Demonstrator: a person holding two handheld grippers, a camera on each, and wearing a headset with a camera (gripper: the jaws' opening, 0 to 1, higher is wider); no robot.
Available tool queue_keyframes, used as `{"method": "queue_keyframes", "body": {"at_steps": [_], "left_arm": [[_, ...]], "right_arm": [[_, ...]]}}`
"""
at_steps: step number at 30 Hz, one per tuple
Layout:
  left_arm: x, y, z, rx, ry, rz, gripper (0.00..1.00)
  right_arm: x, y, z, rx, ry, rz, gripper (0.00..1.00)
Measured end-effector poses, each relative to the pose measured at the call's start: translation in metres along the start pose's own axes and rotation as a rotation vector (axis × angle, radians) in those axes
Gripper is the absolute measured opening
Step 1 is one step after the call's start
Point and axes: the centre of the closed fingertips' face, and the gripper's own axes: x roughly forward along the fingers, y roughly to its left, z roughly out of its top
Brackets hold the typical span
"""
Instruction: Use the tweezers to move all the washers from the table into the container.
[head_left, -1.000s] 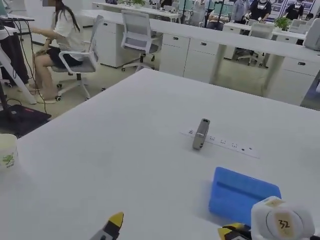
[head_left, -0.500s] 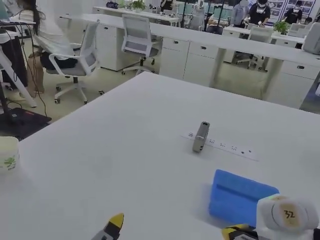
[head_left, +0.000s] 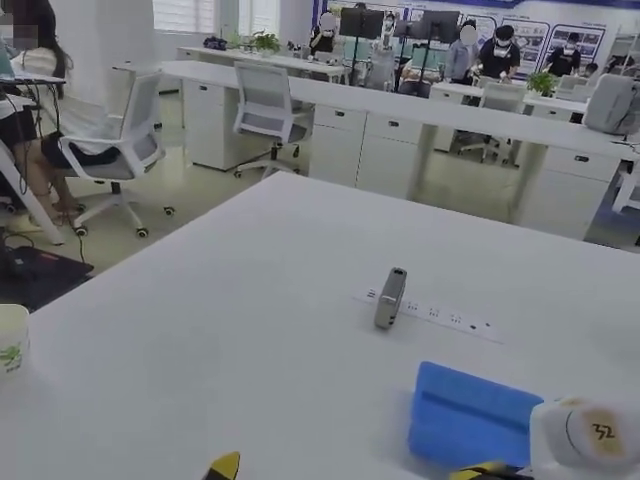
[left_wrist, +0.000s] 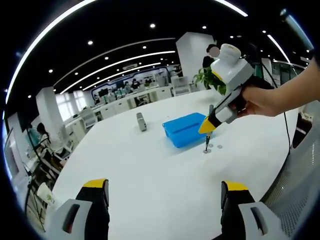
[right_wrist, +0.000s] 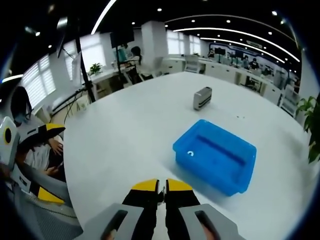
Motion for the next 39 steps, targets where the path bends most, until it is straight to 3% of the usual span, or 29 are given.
{"method": "queue_keyframes", "body": {"at_steps": [13, 19, 26, 39], "left_arm": [[0.000, 0.001, 0.000, 0.014, -0.001, 0.011, 0.95], [0.000, 0.003, 0.000, 0.009, 0.000, 0.021, 0.95], [-0.001, 0.003, 0.001, 0.010, -0.001, 0.020, 0.95], [0.000, 0.004, -0.002, 0.004, 0.013, 0.023, 0.95]], "right_arm": [[-0.017, -0.009, 0.027, -0.054, -0.039, -0.011, 0.00], [-0.018, -0.011, 0.032, -0.073, -0.039, -0.017, 0.01], [-0.019, -0.012, 0.053, -0.120, -0.059, -0.027, 0.01], [-0.012, -0.031, 0.080, -0.131, -0.086, -0.041, 0.01]]}}
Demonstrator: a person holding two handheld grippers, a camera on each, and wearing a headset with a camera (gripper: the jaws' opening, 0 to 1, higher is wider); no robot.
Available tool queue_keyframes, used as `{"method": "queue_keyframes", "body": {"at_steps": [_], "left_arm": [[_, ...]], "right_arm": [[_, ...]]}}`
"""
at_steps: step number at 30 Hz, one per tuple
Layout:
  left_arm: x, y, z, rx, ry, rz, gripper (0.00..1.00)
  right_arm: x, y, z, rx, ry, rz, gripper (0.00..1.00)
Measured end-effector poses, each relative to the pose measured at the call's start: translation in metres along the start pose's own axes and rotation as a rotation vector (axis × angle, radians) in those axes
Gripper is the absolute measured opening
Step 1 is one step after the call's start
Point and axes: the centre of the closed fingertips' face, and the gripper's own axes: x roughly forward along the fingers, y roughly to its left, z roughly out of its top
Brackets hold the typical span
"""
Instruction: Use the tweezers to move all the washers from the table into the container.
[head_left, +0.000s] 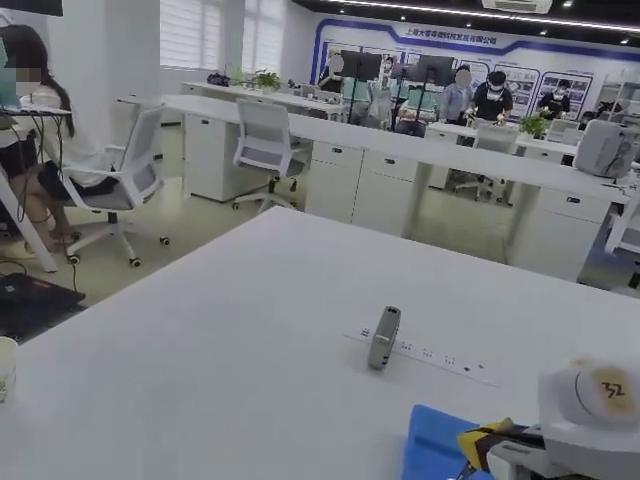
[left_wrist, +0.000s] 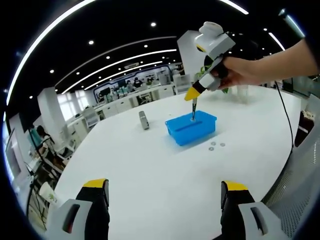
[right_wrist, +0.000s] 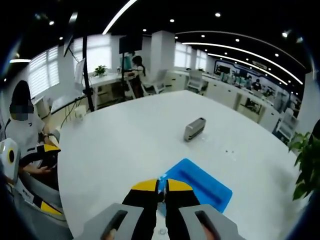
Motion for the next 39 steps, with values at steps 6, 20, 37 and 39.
{"method": "queue_keyframes", "body": {"at_steps": [6, 20, 37, 39], "left_arm": [[0.001, -0.001, -0.002, 0.005, 0.012, -0.004, 0.95], [0.003, -0.004, -0.007, 0.016, 0.044, -0.017, 0.95], [0.003, -0.005, -0.009, 0.011, 0.057, -0.029, 0.95], [0.002, -0.005, -0.008, 0.010, 0.057, -0.028, 0.95]], "right_arm": [[0.011, -0.012, 0.004, 0.000, -0.001, -0.013, 0.01], [0.042, -0.037, -0.009, 0.010, 0.034, -0.065, 0.01], [0.077, -0.046, -0.039, 0.045, 0.112, -0.092, 0.01], [0.079, -0.045, -0.041, 0.052, 0.116, -0.092, 0.01]]}}
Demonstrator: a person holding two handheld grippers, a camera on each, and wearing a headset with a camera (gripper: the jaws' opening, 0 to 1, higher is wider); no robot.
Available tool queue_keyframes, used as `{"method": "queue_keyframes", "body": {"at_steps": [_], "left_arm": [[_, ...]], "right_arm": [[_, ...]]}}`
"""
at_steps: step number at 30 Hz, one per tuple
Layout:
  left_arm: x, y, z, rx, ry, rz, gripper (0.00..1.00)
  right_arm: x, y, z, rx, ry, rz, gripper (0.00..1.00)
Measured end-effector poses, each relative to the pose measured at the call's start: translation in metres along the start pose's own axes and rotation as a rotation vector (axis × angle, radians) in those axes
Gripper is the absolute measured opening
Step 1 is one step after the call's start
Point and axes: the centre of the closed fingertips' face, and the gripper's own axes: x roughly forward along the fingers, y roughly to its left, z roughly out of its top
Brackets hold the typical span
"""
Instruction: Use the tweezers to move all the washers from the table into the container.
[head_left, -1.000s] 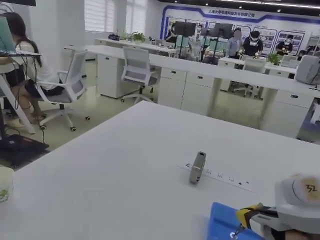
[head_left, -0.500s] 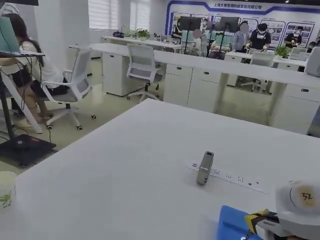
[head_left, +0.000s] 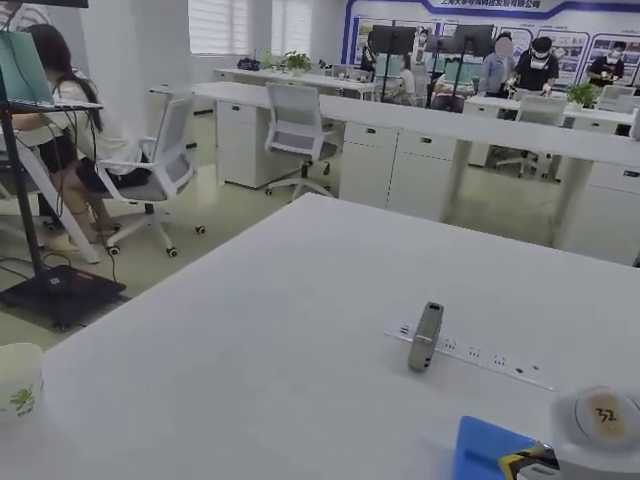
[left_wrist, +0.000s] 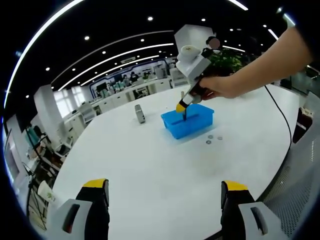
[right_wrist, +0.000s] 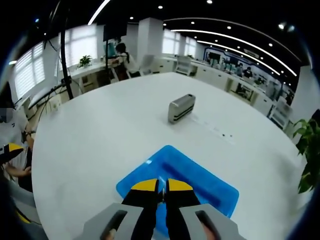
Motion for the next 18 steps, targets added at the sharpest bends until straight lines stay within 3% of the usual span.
{"method": "queue_keyframes", "body": {"at_steps": [11, 18], "left_arm": [[0.000, 0.002, -0.001, -0.004, 0.005, 0.009, 0.95], [0.000, 0.000, -0.001, 0.001, 0.004, 0.005, 0.95]], "right_arm": [[0.006, 0.004, -0.013, 0.015, 0.022, 0.004, 0.01], [0.004, 0.005, -0.013, 0.022, 0.015, -0.002, 0.01]]}}
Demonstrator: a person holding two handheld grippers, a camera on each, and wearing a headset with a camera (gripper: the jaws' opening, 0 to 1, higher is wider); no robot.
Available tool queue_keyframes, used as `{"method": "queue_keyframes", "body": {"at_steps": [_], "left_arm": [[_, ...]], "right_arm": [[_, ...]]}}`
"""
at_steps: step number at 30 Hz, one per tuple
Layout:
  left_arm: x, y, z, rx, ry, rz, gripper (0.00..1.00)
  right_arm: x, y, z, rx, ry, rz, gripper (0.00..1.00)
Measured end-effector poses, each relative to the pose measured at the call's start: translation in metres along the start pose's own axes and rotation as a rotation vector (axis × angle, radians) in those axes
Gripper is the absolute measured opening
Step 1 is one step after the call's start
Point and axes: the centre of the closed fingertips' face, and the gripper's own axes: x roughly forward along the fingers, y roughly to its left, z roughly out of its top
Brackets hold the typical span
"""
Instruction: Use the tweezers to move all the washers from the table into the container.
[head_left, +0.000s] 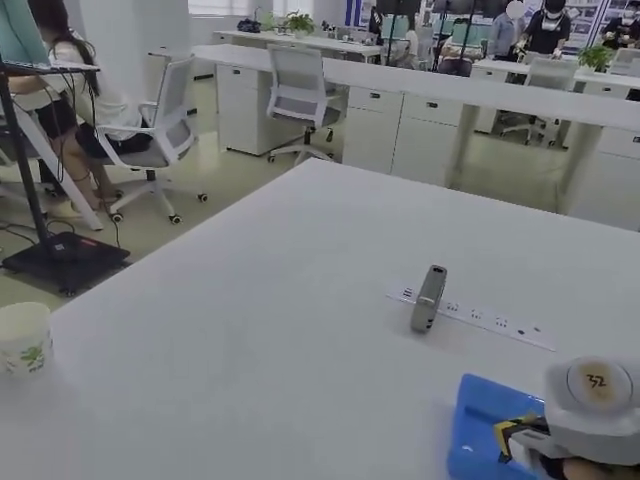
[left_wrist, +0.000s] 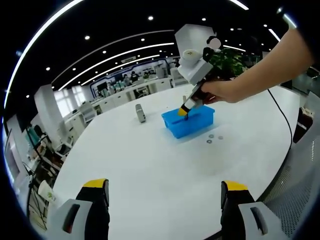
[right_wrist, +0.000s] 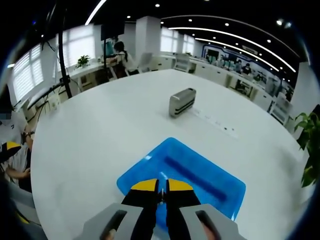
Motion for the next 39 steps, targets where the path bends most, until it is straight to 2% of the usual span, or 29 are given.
{"method": "queue_keyframes", "body": {"at_steps": [4, 6, 10, 12, 19, 24, 28, 33, 39], "left_arm": [[0.000, 0.001, 0.000, -0.007, -0.003, 0.002, 0.95], [0.000, 0.001, 0.001, -0.004, -0.006, 0.005, 0.95], [-0.001, 0.002, 0.000, -0.003, -0.001, 0.011, 0.95], [-0.001, 0.002, 0.000, -0.001, -0.002, 0.011, 0.94], [-0.002, 0.001, 0.001, 0.003, -0.009, 0.008, 0.94], [-0.002, 0.001, 0.001, 0.003, -0.009, 0.008, 0.94], [-0.001, 0.000, 0.001, 0.006, -0.010, 0.005, 0.94], [0.000, 0.000, 0.002, 0.007, -0.015, 0.002, 0.94], [-0.001, -0.001, 0.003, 0.004, -0.024, -0.002, 0.94]], "right_arm": [[-0.001, 0.001, -0.001, -0.003, -0.012, 0.001, 0.02], [-0.003, 0.005, -0.002, 0.017, 0.001, 0.020, 0.02], [-0.008, 0.005, 0.000, -0.020, -0.002, 0.006, 0.02], [-0.011, 0.004, 0.004, -0.007, -0.016, 0.010, 0.02], [-0.029, 0.002, 0.018, 0.012, -0.062, 0.007, 0.02], [-0.043, 0.004, 0.024, 0.044, -0.087, 0.031, 0.01], [-0.057, 0.010, 0.027, 0.026, -0.101, 0.044, 0.01], [-0.071, 0.020, 0.019, 0.028, -0.093, 0.074, 0.01], [-0.074, 0.031, -0.003, 0.041, -0.058, 0.098, 0.02]]}}
